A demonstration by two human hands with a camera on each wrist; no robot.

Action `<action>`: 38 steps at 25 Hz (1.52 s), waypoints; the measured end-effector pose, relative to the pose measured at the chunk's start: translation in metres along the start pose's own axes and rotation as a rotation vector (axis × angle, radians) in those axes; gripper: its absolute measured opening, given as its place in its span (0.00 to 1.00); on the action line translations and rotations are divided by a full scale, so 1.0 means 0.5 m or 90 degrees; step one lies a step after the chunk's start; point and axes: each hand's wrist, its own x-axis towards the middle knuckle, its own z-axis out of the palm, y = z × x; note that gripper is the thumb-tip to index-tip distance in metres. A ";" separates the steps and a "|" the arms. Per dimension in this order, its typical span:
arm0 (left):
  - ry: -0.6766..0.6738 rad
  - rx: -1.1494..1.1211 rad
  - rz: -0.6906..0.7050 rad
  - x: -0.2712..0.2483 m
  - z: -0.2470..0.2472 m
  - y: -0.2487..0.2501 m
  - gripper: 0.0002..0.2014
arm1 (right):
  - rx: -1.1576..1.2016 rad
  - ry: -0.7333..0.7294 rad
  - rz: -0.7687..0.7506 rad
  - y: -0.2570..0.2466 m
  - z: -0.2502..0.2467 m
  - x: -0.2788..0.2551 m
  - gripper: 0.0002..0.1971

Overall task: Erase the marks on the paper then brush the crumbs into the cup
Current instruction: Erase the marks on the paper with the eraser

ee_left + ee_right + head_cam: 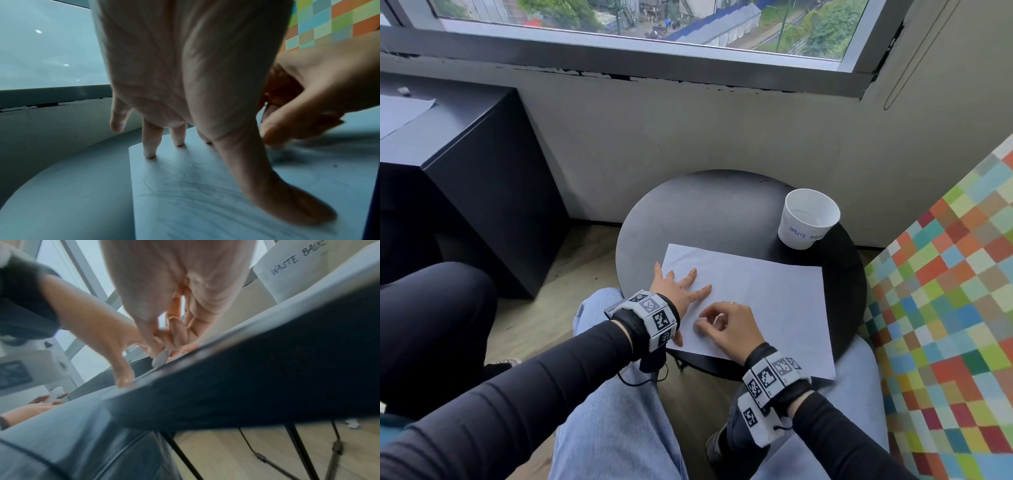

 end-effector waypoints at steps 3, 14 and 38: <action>0.004 0.002 0.003 -0.001 0.000 0.000 0.64 | -0.028 -0.059 0.014 -0.009 -0.010 0.008 0.06; 0.003 -0.002 0.003 -0.002 0.001 0.001 0.64 | -0.123 -0.081 0.001 -0.028 -0.008 0.018 0.05; -0.008 -0.009 0.001 0.000 -0.001 0.003 0.63 | -0.124 -0.123 -0.005 -0.030 -0.037 0.058 0.03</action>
